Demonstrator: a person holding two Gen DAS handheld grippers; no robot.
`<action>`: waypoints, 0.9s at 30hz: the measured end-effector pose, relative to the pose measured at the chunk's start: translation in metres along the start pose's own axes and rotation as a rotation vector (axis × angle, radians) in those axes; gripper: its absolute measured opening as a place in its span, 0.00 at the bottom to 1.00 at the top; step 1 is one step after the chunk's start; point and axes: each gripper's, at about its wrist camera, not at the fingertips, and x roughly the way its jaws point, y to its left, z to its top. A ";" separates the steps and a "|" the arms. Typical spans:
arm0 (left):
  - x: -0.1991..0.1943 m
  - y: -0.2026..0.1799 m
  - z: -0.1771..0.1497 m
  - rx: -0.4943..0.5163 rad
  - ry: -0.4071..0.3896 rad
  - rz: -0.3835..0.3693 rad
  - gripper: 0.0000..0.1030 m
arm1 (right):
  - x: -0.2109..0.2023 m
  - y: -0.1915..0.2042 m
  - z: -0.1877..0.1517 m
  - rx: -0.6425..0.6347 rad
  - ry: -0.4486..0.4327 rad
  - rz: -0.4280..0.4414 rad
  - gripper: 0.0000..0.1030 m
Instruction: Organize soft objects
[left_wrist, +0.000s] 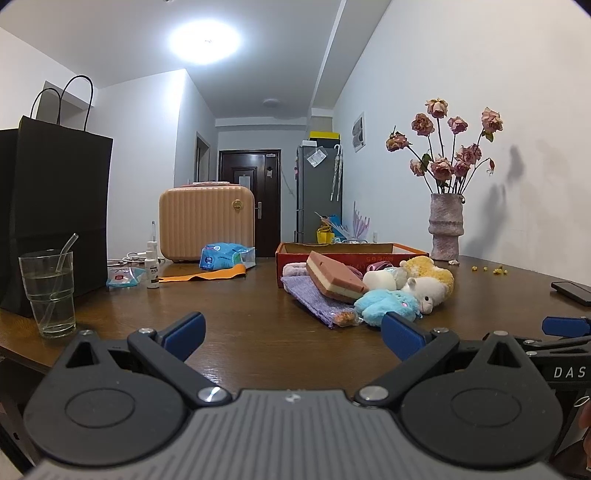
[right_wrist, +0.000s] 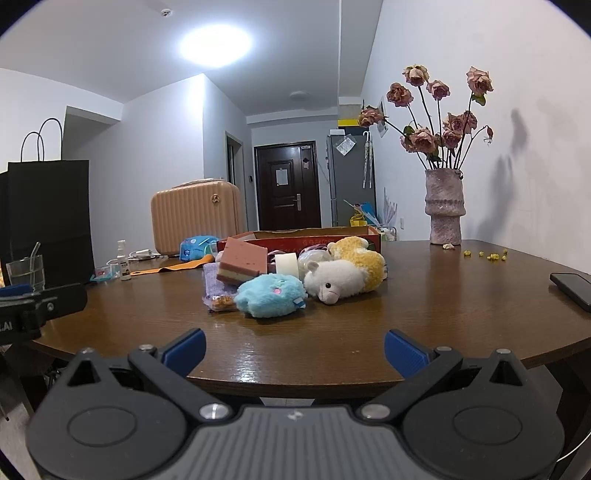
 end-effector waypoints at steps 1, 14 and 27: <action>0.000 0.000 0.000 0.000 0.000 0.000 1.00 | 0.000 0.000 -0.001 -0.001 0.001 0.000 1.00; -0.001 0.000 -0.001 0.000 0.001 0.000 1.00 | 0.000 0.000 -0.002 -0.001 -0.003 -0.003 1.00; 0.001 0.000 0.000 0.009 0.005 -0.026 1.00 | -0.002 0.001 0.000 0.004 -0.030 -0.006 1.00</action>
